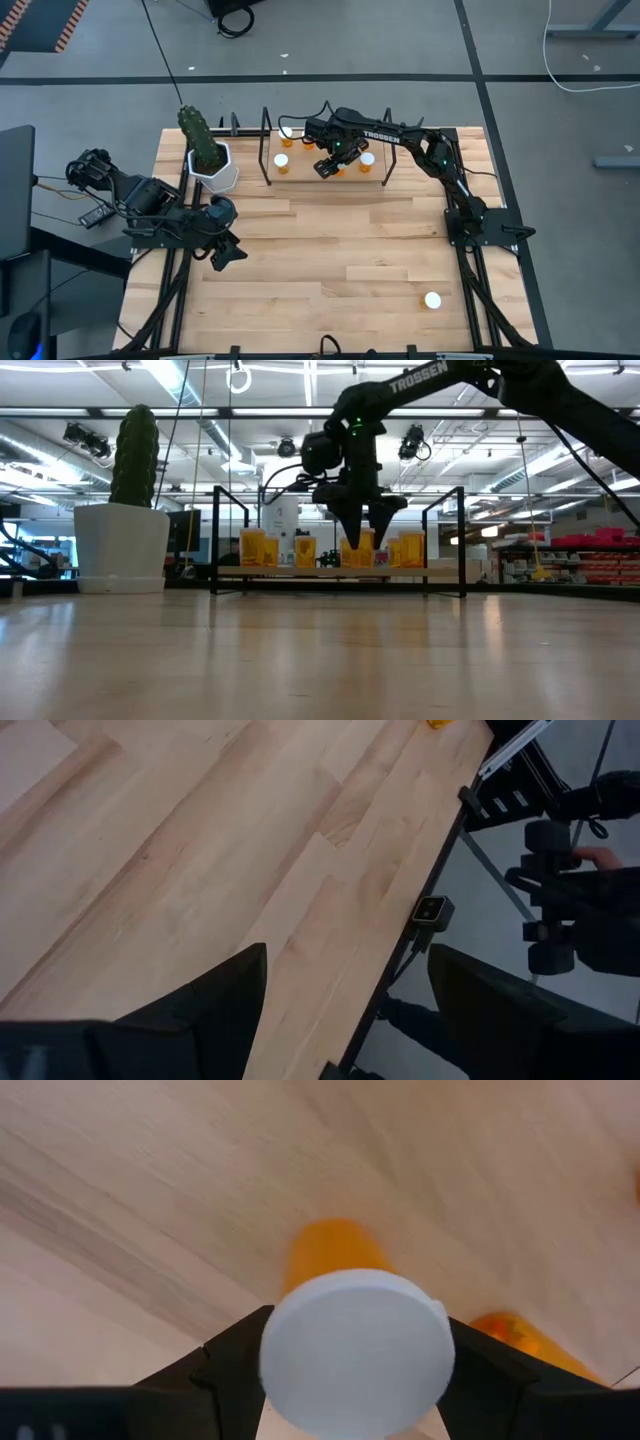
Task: Pick and place medicine bottles onto shelf by color
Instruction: Put the orange pill bottle on the shelf
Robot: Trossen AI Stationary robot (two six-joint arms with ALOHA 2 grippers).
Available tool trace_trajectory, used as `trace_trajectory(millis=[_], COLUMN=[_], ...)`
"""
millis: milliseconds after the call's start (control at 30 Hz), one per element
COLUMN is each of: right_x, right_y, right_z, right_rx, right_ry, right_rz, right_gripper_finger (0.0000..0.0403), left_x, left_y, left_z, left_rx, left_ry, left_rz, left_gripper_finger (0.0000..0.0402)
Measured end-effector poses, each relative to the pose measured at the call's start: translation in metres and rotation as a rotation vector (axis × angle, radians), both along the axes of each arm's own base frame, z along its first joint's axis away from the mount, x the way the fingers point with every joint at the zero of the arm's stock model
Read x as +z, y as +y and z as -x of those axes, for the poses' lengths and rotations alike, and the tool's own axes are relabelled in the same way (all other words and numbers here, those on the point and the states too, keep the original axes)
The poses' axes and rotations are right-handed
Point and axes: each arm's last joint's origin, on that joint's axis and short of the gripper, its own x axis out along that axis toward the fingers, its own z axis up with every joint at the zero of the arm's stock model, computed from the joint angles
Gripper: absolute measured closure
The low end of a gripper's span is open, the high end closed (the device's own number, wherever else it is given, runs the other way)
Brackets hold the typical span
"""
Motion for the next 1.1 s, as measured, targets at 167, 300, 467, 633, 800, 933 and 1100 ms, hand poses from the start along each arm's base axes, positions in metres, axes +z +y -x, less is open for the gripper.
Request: trace_trajectory(millis=[167,300,467,633,800,933,1100], right_x=[0.0,-0.0001,-0.0001,-0.0001,-0.0001,0.0,0.0021], right_y=[-0.0028,-0.0035,-0.0046,-0.0049,-0.0073,-0.0084,-0.0096], right_z=[0.0011,0.0013,-0.001,-0.0016,-0.0005,-0.001,-0.0031], right_rx=[-0.002,0.003,-0.009,-0.012,-0.017,-0.011,-0.005], right_ry=[0.002,0.002,-0.022,-0.028,-0.026,-0.034,-0.05], right_rz=[0.008,0.009,0.02,0.024,0.029,0.035,0.06], right_gripper_finger=[0.0159,0.0159,0.0159,0.0159,0.0159,0.0159,0.0159], left_x=[0.0,0.0,-0.0001,-0.0001,-0.0001,-0.0001,-0.0001], left_y=[0.0,0.0,0.0,0.0,0.0,0.0,0.0], left_z=[0.0,0.0,0.0001,0.0001,0.0001,0.0001,0.0001], left_rx=[0.0,0.0,0.002,0.012,0.018,0.02,0.022], left_ry=[0.0,0.0,0.001,0.004,0.005,0.006,0.006], left_rz=[0.0,0.0,0.001,0.01,0.015,0.016,0.019], left_gripper_finger=[0.012,0.012,0.012,0.012,0.012,0.012,0.012])
